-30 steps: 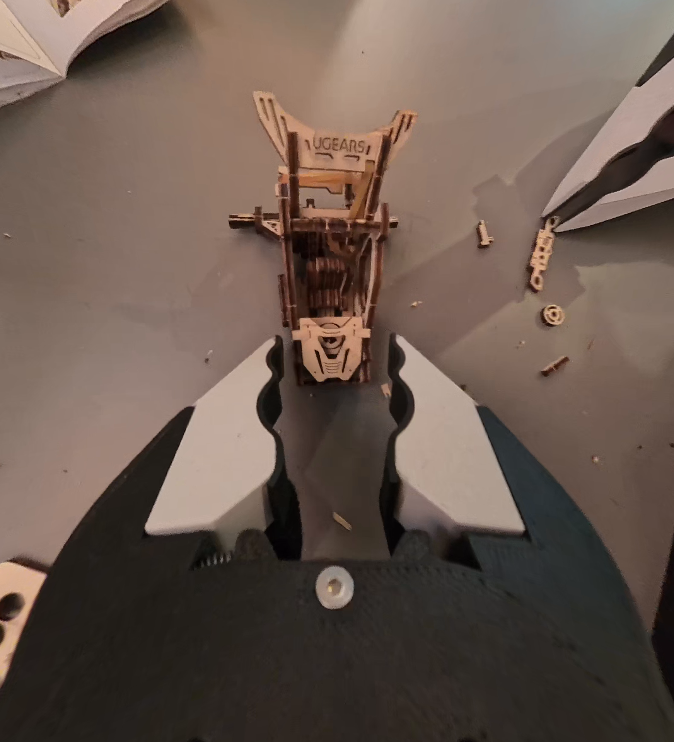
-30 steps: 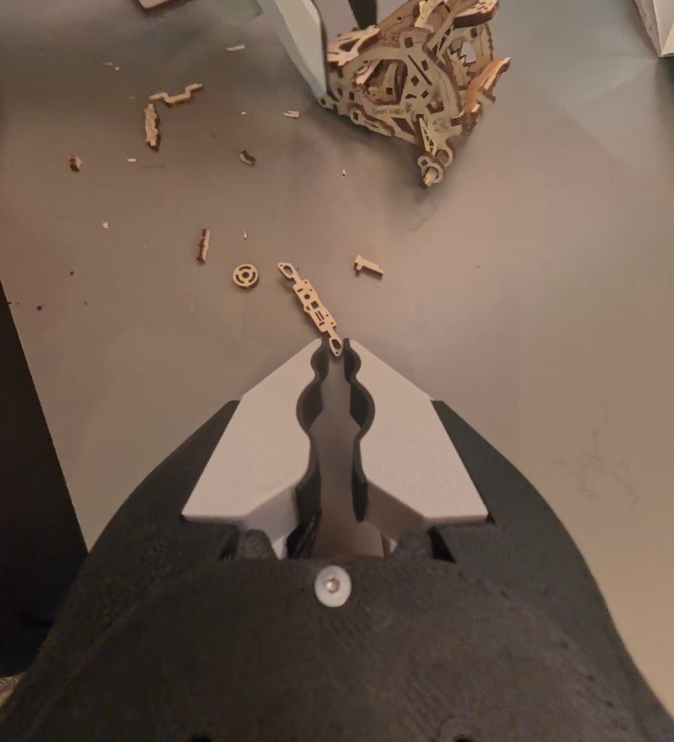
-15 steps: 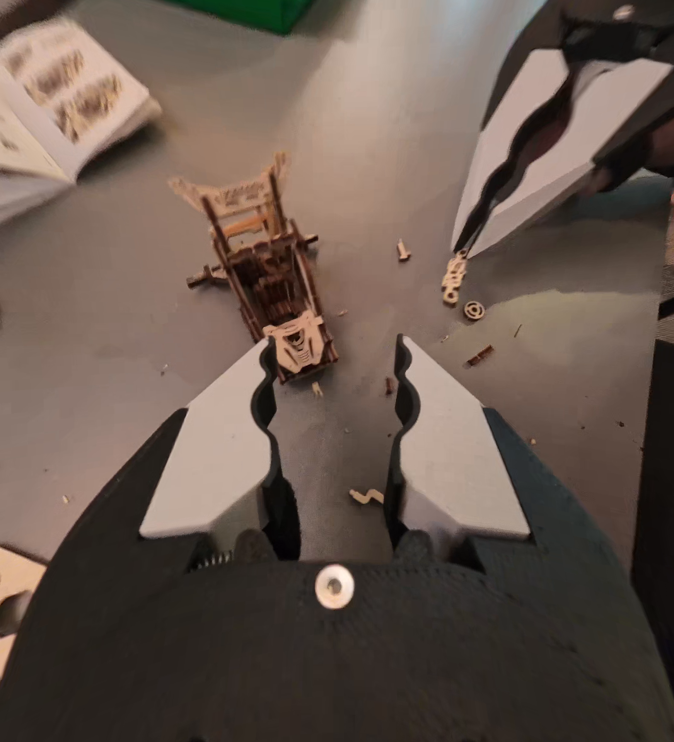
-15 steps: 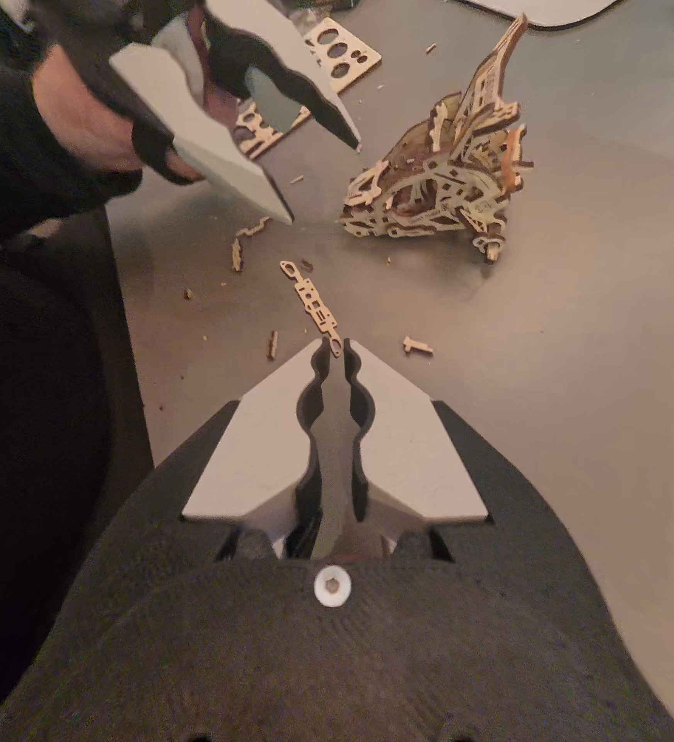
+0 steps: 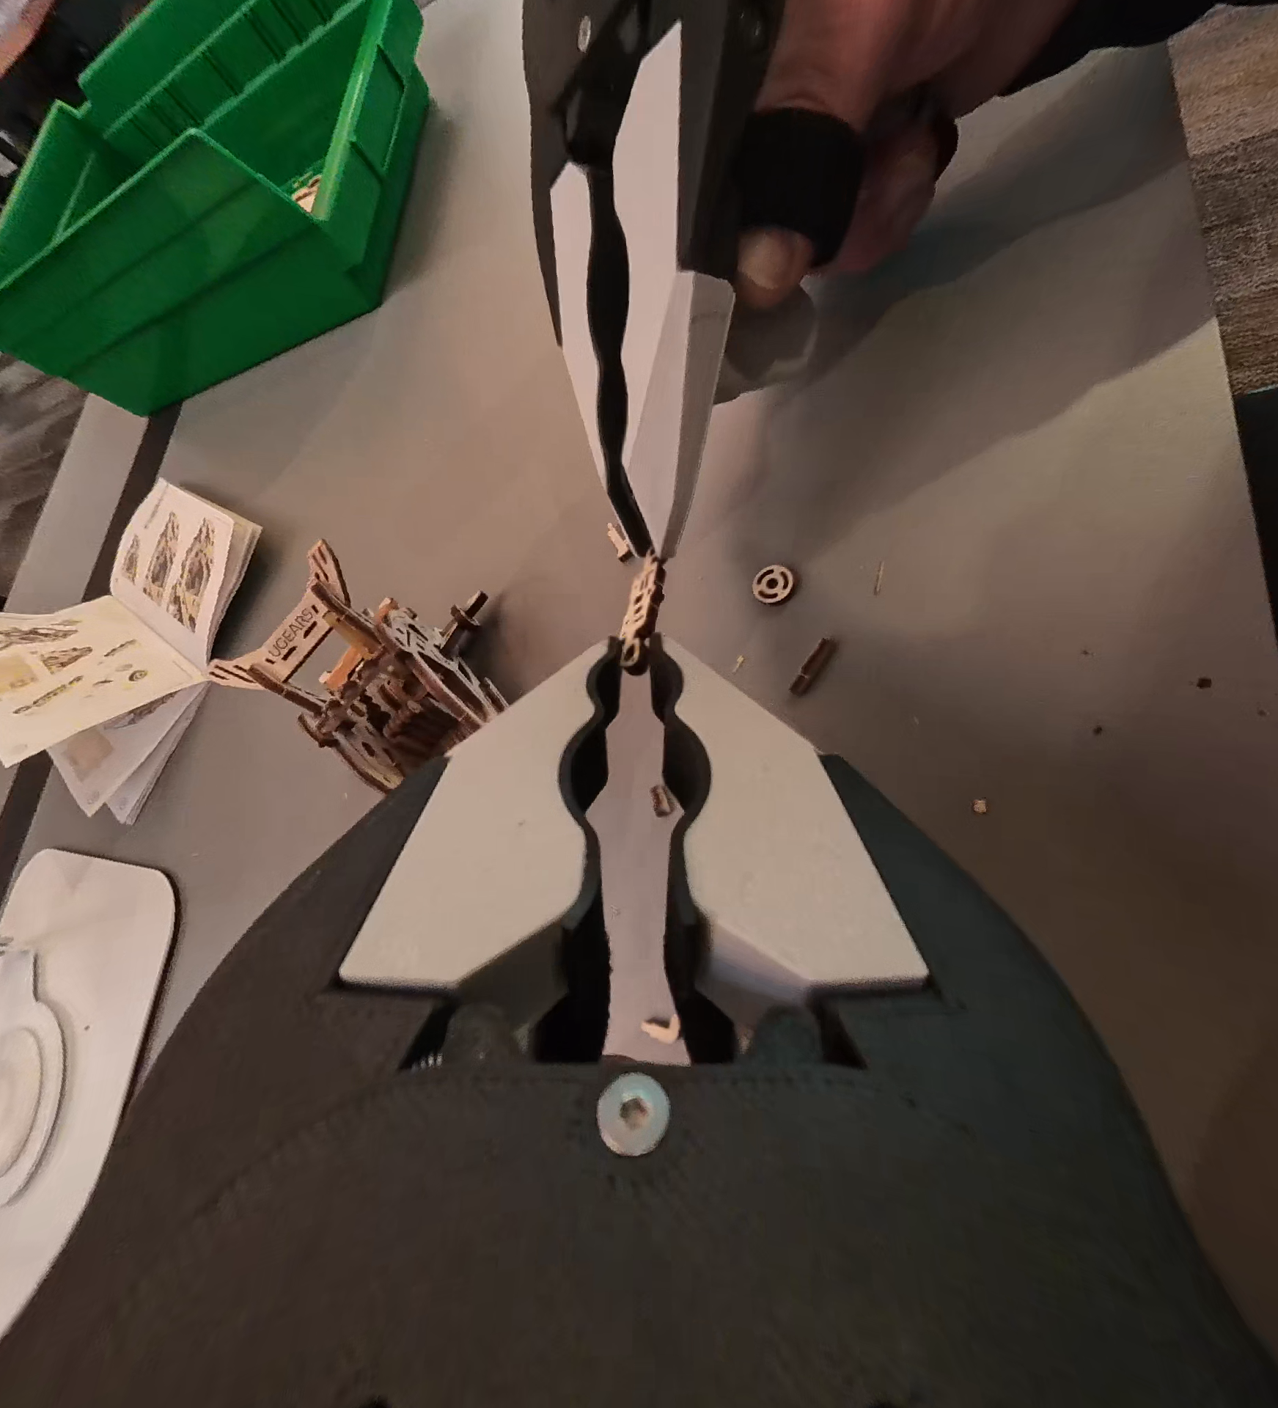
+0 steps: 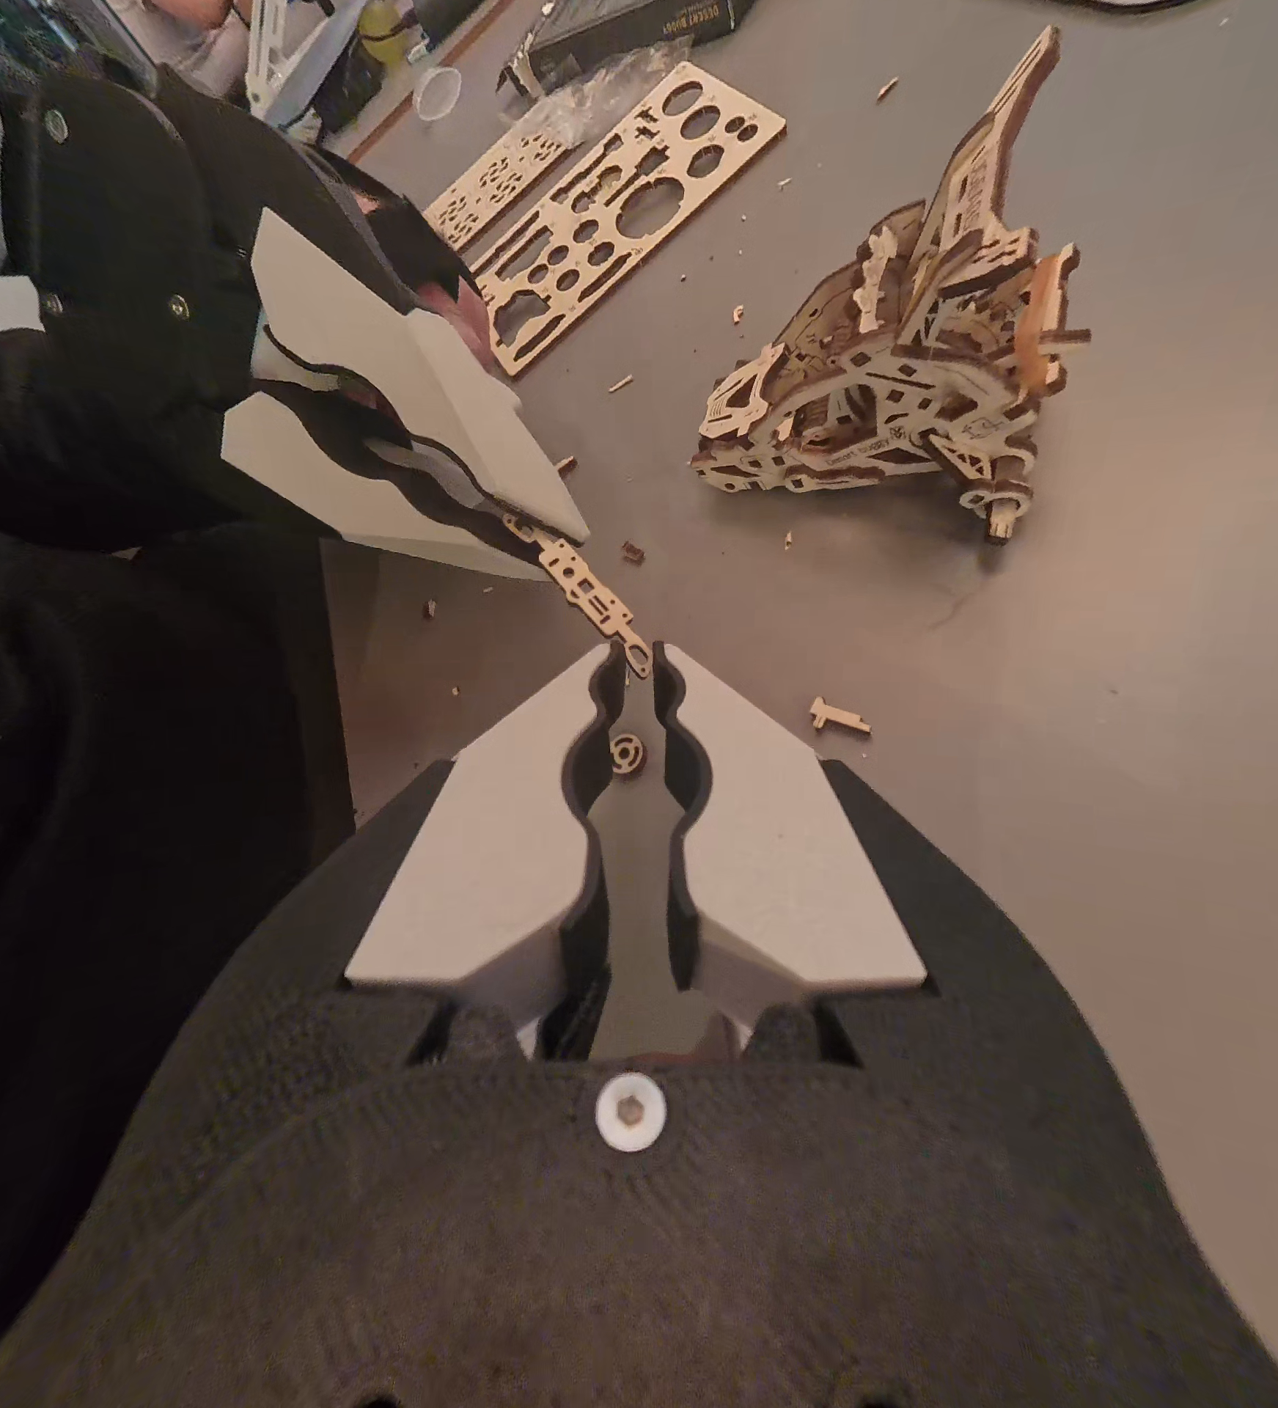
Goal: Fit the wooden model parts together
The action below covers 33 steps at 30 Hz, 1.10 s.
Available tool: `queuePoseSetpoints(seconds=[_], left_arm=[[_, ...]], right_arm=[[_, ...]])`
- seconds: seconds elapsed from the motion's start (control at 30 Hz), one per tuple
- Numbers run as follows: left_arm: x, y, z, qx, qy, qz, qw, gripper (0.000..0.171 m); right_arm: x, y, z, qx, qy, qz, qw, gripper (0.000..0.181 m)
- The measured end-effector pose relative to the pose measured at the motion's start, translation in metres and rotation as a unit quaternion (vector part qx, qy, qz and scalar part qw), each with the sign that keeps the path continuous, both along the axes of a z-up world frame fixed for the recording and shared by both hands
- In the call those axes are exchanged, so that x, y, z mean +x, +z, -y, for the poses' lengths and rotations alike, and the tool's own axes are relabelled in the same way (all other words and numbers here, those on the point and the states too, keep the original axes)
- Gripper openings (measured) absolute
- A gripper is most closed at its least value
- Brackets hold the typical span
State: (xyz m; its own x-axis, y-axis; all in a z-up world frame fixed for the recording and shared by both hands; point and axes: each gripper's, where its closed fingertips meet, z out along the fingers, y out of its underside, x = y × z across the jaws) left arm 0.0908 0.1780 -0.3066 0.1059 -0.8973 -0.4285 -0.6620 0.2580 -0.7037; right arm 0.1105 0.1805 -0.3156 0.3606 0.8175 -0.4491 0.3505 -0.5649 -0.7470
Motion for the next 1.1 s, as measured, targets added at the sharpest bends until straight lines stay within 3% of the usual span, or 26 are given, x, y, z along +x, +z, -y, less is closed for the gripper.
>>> queuePoseSetpoints(seconds=[0.3,0.4,0.57,0.87,1.03,1.1], left_arm=[[-0.004,-0.001,0.008,-0.073,0.018,0.047,0.996,0.003],[-0.003,0.01,0.011,-0.14,0.032,0.115,0.983,0.002],[-0.007,0.015,0.01,-0.216,0.043,0.166,0.961,0.002],[-0.006,0.029,0.014,-0.388,0.017,0.241,0.889,0.001],[-0.007,0.033,0.015,-0.473,0.008,0.269,0.839,0.0],[-0.008,0.035,0.014,-0.489,0.006,0.274,0.828,0.0]], right_arm=[[-0.004,0.001,0.004,0.019,0.014,-0.002,1.0,0.005],[-0.008,0.011,0.006,0.062,0.022,-0.013,0.998,0.006],[-0.012,0.017,0.008,0.112,0.034,-0.01,0.993,0.014],[-0.016,0.02,0.003,0.209,0.052,0.039,0.976,0.006],[-0.022,0.027,0.008,0.145,0.065,-0.003,0.987,0.003],[-0.022,0.03,0.007,0.14,0.062,-0.014,0.988,0.007]])
